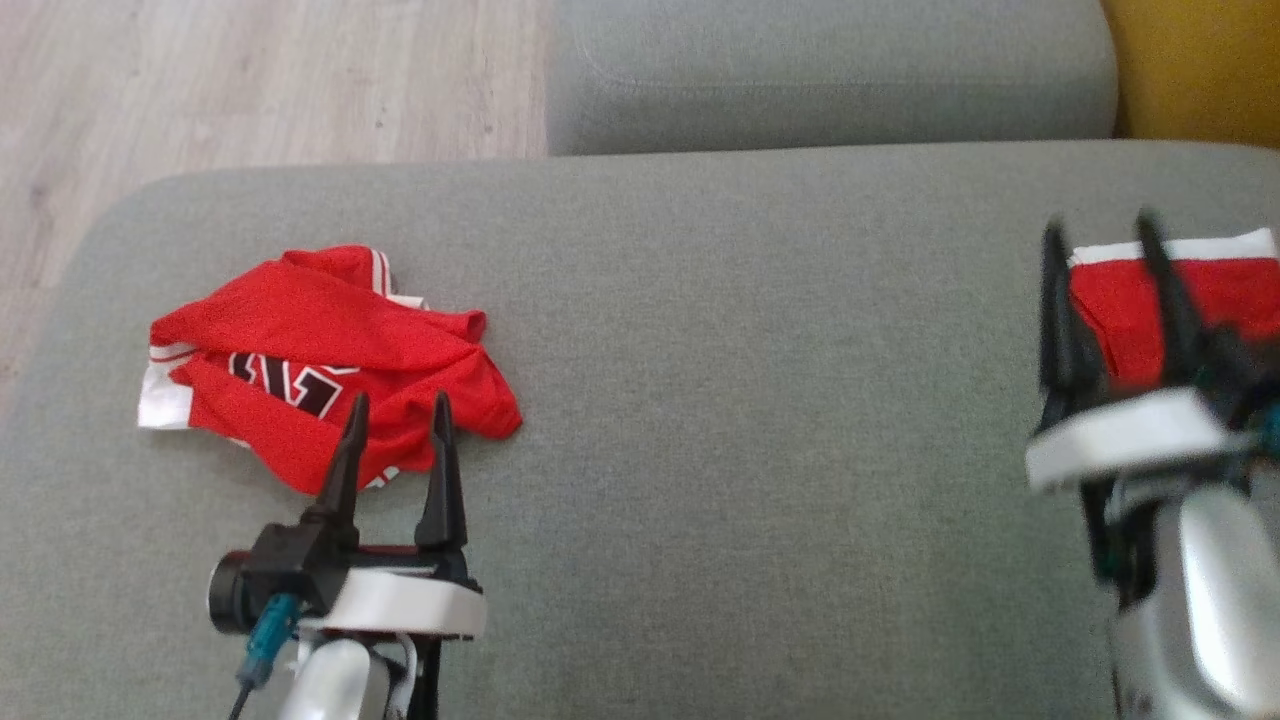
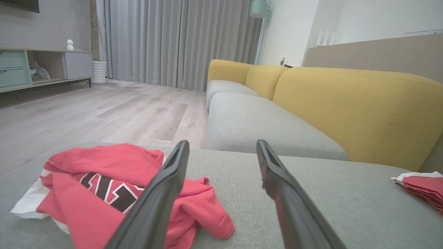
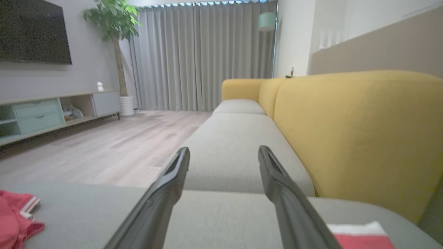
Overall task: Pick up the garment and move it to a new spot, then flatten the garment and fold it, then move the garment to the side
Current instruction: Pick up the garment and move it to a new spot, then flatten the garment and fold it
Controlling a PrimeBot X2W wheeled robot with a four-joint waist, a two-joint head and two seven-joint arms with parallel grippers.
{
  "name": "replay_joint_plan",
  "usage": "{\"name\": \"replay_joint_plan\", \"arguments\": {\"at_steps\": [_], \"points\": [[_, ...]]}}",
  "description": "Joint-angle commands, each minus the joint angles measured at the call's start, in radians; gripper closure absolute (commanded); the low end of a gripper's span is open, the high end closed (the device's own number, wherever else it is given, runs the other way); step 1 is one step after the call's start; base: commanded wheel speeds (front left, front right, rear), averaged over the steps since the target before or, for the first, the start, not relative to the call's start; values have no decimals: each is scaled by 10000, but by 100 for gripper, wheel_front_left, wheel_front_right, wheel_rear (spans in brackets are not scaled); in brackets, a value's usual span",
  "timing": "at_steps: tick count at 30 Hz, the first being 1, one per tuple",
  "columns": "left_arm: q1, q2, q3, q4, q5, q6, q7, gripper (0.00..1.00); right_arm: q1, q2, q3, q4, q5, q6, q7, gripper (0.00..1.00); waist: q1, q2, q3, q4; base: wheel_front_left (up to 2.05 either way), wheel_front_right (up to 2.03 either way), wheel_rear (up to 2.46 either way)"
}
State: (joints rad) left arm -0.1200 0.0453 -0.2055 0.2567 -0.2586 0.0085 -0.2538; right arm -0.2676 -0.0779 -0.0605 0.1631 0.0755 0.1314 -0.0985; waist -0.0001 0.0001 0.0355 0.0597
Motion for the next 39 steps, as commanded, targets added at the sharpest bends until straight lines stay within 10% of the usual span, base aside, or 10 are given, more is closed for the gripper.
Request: {"name": "replay_joint_plan", "arguments": {"at_steps": [1,12,39], "points": [[-166,49,209,-219,-31,-35,-80,0,385,127,121,-335,-285,-7,-235,0,1,-1,-202,91,0,0,0],[626,49,106,-34,-128,75,-80,0,3032,274,360,-162,640,-7,-1363,0,1,-1,-582,48,0,0,0],[579,49,250,-211,-252,257,-80,0,2817,277,946,61,697,-7,-1487,0,1,-1,-676,266,0,0,0]]}}
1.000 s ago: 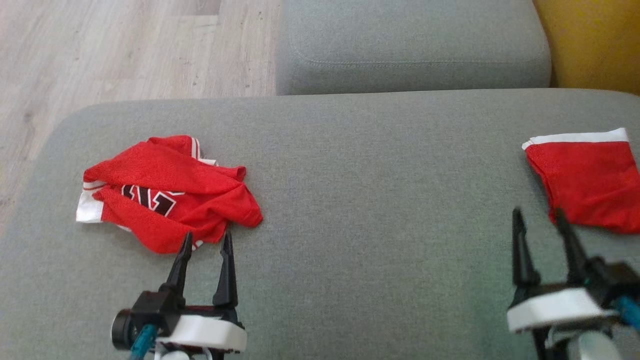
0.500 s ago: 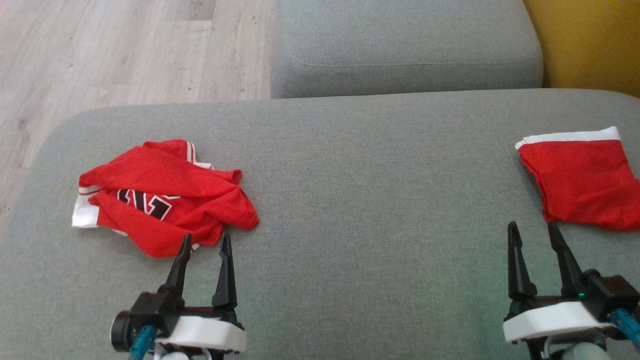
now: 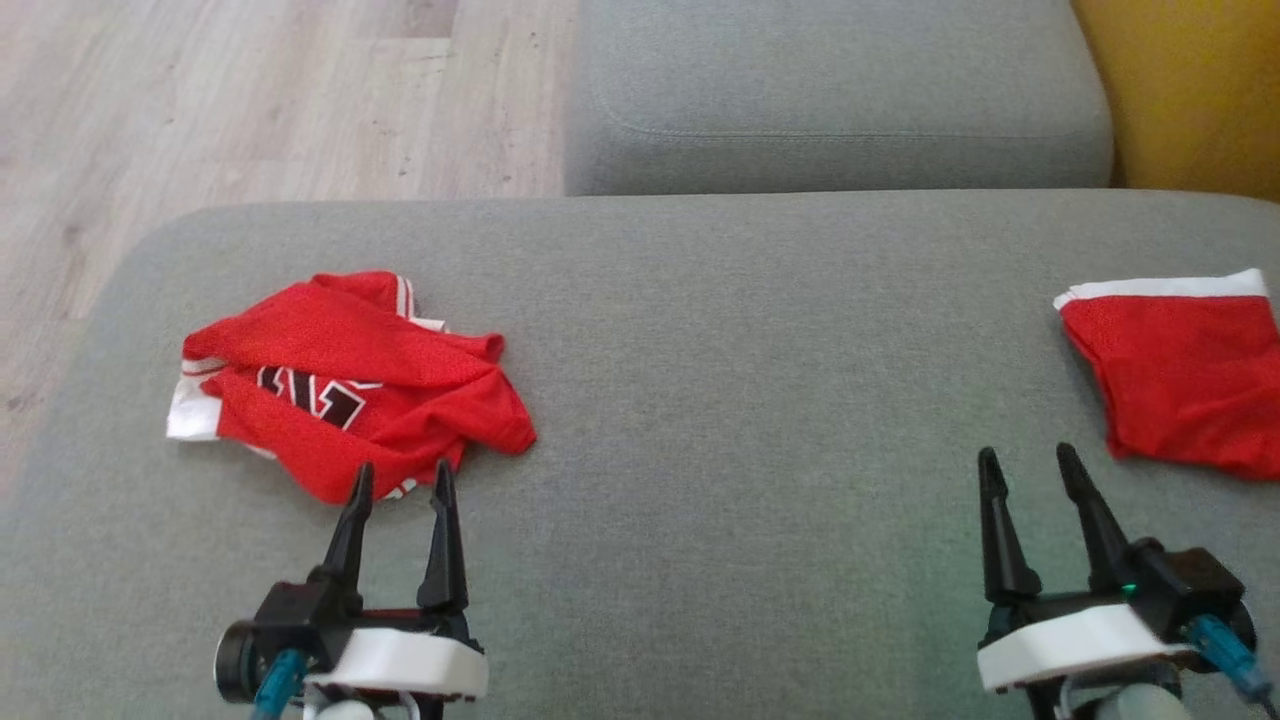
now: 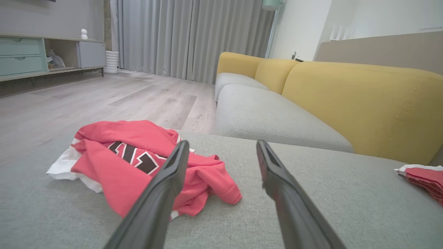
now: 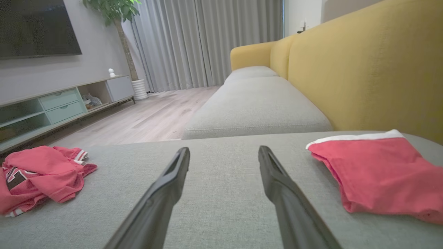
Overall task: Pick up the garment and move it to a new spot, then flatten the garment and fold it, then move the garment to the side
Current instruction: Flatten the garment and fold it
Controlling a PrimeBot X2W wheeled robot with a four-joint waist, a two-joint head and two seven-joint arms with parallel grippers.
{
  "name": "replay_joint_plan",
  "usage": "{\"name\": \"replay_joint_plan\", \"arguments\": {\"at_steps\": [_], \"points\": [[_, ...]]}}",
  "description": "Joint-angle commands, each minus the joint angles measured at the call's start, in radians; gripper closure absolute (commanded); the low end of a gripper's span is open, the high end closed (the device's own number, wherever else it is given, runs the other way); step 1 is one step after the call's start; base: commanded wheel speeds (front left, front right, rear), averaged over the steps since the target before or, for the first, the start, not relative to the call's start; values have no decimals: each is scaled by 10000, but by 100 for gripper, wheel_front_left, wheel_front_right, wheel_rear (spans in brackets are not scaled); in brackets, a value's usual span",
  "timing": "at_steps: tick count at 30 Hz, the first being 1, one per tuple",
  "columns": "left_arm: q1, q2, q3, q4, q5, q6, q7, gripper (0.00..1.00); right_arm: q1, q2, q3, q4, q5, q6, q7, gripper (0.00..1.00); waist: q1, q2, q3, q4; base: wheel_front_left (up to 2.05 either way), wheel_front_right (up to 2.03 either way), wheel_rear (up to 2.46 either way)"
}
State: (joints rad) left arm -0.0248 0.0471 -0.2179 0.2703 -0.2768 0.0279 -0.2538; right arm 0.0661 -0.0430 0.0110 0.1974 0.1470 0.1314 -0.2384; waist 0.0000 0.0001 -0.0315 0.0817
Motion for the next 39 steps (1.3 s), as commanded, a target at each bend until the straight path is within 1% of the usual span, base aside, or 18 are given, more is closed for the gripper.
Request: {"name": "replay_joint_plan", "arguments": {"at_steps": [1,6,17,19,25,28,32,36,39], "points": [[-372,31,401,-354,-65,64,-80,0,-509,-72,319,-273,12,-7,-85,0,0,-1,-13,105,0,0,0],[-334,31,437,-340,7,39,-80,0,-436,-72,617,-220,164,-7,-99,0,0,-1,-80,600,0,0,0],[-199,31,536,-270,265,-43,-80,0,-186,-72,1412,-89,587,-7,-161,0,0,-1,-322,2167,0,0,0],[-174,31,580,-260,309,-53,-80,0,-169,-72,1471,-73,632,-7,-169,0,0,-1,-349,2279,0,0,0],[-99,31,720,-211,463,-184,-80,0,-144,-72,1666,118,931,-7,-208,0,0,-1,-486,2954,0,0,0],[-78,31,731,-209,482,-207,-80,0,-155,-72,1698,168,971,-7,-217,0,0,-1,-517,3128,0,0,0],[-30,31,800,-234,537,-236,-80,0,-182,-72,1746,188,993,-7,-225,0,0,-1,-515,3189,0,0,0],[-124,124,816,-261,857,-262,-80,0,-238,-72,1836,184,999,-7,-229,0,0,-1,-416,3065,0,0,0],[-388,170,747,-184,945,-418,-80,0,-321,-72,1716,127,971,-7,-230,0,0,-1,-229,2900,0,0,0]]}}
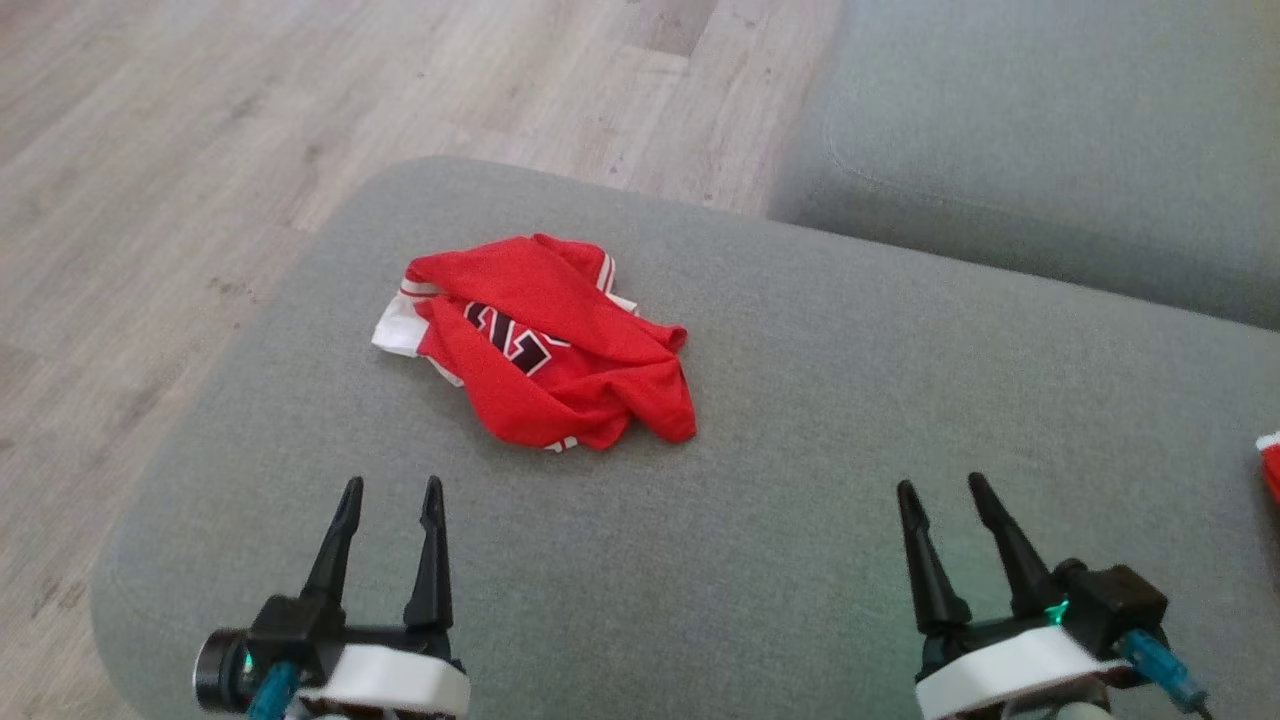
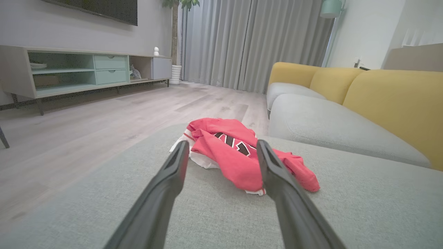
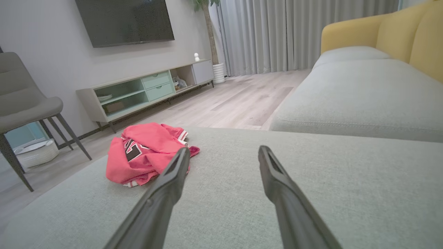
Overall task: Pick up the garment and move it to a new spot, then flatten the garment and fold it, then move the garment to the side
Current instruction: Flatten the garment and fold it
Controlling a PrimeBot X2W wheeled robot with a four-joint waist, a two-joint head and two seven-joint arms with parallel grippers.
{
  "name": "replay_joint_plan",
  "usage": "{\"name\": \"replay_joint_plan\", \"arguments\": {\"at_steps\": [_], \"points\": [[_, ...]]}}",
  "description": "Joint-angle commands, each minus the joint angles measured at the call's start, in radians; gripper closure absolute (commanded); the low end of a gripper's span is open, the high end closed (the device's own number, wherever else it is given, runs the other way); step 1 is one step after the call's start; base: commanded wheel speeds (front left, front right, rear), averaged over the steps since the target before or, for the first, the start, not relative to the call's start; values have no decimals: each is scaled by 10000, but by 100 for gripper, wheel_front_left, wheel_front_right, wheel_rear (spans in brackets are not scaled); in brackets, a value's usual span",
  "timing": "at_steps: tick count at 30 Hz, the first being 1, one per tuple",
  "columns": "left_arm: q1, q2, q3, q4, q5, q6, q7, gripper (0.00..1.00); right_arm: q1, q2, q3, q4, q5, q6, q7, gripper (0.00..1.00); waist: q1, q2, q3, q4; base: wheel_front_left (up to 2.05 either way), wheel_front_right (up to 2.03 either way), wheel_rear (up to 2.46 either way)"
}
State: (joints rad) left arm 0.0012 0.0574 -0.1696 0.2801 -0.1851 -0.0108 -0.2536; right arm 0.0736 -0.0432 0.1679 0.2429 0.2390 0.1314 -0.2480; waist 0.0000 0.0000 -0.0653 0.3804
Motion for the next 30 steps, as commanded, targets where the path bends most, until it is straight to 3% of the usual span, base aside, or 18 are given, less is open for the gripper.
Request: {"name": "replay_joint_plan", "arguments": {"at_steps": [1,10,16,25,30], "points": [[-788,53,251,-162,-139,-150,-34,0,-445,-70,95,-363,13,-7,-135,0,0,0,244,-155,0,0,0],[-3624,115,-984,738,-309,-959,1875,0,-1031,-70,-183,-770,-142,-7,-136,0,0,0,1658,-972,0,0,0],[-5068,184,-2067,2101,-904,-1176,3494,0,-1467,-70,-165,-909,-239,-7,-136,0,0,0,2480,-1691,0,0,0],[-6302,437,-2736,3809,-1349,-1184,4216,0,-1813,-70,-164,-1052,-241,-7,-137,0,0,0,3089,-2430,0,0,0],[-6783,607,-2709,4900,-941,-378,4058,0,-1909,-70,-148,-1101,-214,-7,-137,0,0,0,3224,-2686,0,0,0]]}}
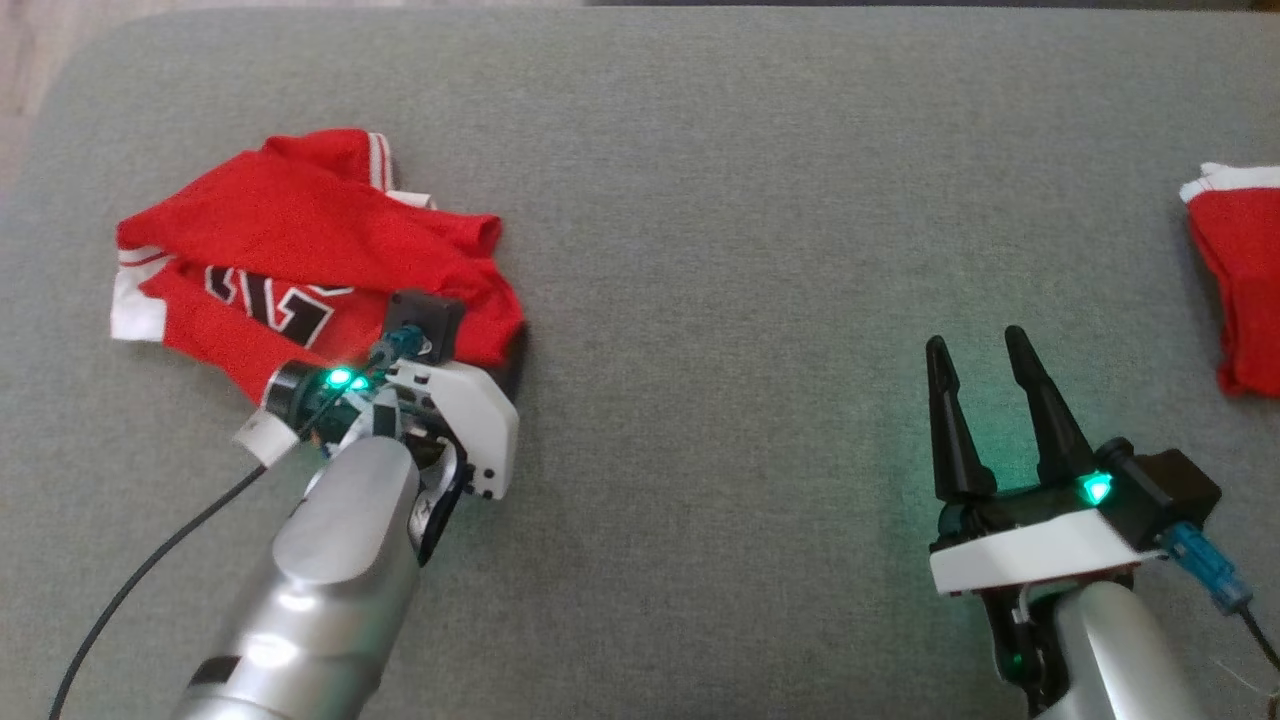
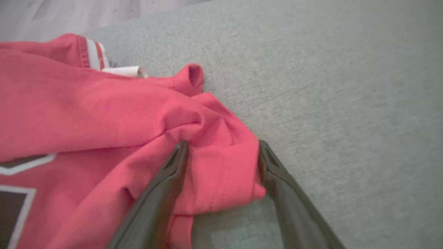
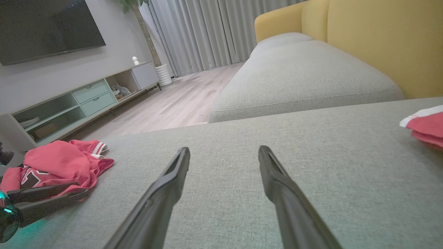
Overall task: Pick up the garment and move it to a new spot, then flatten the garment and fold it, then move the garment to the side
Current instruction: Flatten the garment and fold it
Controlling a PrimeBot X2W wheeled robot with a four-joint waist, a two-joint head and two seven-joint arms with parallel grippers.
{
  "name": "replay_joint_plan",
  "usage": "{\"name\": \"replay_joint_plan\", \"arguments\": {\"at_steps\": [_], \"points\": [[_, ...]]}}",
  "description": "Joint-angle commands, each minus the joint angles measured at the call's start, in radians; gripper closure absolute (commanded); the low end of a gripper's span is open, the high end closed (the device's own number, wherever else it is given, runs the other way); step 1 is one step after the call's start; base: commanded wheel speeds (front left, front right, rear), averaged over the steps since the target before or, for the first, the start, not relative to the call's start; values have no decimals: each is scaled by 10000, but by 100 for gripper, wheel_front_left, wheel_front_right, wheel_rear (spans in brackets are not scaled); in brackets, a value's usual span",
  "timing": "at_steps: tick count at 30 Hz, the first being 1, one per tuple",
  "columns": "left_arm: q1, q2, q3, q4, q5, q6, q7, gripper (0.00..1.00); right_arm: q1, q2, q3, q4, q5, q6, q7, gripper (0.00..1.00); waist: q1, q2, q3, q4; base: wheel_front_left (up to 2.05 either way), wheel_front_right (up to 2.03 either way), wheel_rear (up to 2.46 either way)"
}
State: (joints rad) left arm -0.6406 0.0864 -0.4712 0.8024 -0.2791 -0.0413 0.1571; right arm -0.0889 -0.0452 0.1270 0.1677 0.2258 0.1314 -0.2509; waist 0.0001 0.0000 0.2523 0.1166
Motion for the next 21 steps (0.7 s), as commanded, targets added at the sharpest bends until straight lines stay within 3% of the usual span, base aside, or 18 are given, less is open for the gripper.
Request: {"name": "replay_joint_plan", "arguments": {"at_steps": [1,3,6,7,8,9,10,21], "points": [[-442,378,263,-98,169,198,-33,0,-295,-51,260,-351,-81,-7,-108,0,-1,0,60,-87,0,0,0],[-513,358,249,307,253,498,44,0,-304,-51,269,-333,-87,-7,-108,0,-1,0,57,-145,0,0,0],[-528,276,243,863,160,572,272,0,-354,-51,250,-321,-78,-7,-108,0,-1,0,10,-230,0,0,0],[-537,262,218,1009,136,530,334,10,-359,-51,232,-323,-67,-7,-108,0,-1,0,-15,-245,0,0,0],[-562,242,185,1060,104,402,262,64,-360,-51,219,-318,-58,-7,-108,0,-1,0,-46,-256,0,0,0],[-597,206,219,1050,9,282,92,96,-354,-51,204,-310,-53,-7,-108,0,-1,0,-80,-257,0,0,0],[-634,178,249,1042,-64,201,-80,100,-339,-51,188,-302,-54,-7,-108,0,-1,0,-123,-250,0,0,0],[-1248,-6,444,-529,-827,-692,-3104,100,-134,-51,236,-248,-32,-7,-108,0,-1,0,-905,-104,0,0,0]]}}
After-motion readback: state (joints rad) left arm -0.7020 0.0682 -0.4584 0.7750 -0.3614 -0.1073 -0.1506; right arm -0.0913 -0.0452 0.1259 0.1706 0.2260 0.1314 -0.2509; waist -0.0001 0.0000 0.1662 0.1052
